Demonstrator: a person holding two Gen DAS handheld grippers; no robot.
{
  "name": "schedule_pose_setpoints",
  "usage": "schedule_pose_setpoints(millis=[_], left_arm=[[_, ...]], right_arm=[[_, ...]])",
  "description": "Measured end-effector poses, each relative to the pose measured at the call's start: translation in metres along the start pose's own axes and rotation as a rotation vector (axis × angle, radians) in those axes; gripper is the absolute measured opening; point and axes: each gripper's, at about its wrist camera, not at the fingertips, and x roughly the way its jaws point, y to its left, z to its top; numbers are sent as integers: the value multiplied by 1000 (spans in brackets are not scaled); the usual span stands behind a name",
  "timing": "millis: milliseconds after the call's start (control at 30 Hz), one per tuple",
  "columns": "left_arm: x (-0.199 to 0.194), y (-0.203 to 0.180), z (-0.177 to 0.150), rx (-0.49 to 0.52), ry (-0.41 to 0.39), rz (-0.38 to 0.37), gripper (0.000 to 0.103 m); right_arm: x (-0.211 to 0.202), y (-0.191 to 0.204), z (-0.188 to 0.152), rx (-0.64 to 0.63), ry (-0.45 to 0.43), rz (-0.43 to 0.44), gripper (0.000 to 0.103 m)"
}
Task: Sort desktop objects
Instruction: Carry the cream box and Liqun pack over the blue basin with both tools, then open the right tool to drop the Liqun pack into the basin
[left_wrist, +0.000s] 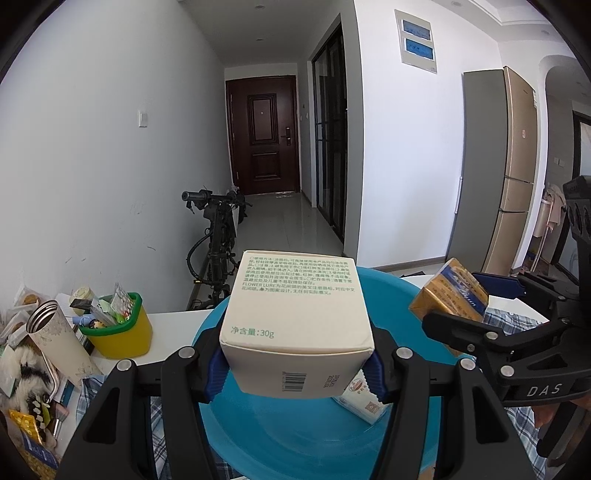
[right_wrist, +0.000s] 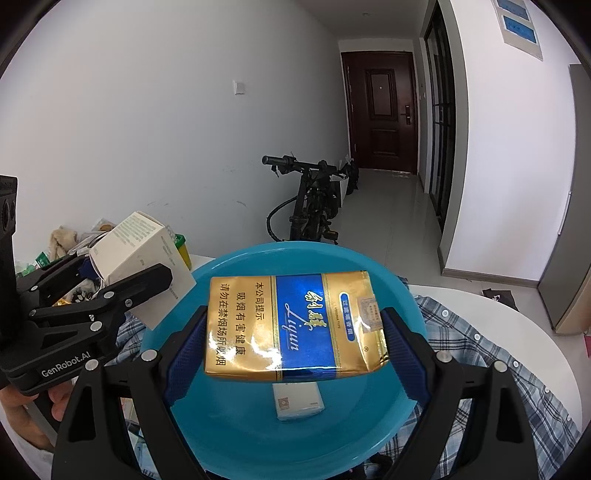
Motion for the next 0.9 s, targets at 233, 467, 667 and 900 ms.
schedule_pose_setpoints(millis=[233, 467, 667, 900], left_arm=[[0, 0, 0, -6, 1, 6, 62], [-1, 2, 0, -7, 4, 19, 62], [0, 7, -1, -24, 6, 22, 62], [-4, 8, 0, -24, -4, 19, 62]], right_arm=[[-2, 1, 1, -5, -5, 9, 88], [-3, 5, 2, 1, -19, 17, 103], [0, 7, 2, -5, -4, -14, 103], [0, 8, 3, 4, -4, -6, 103]])
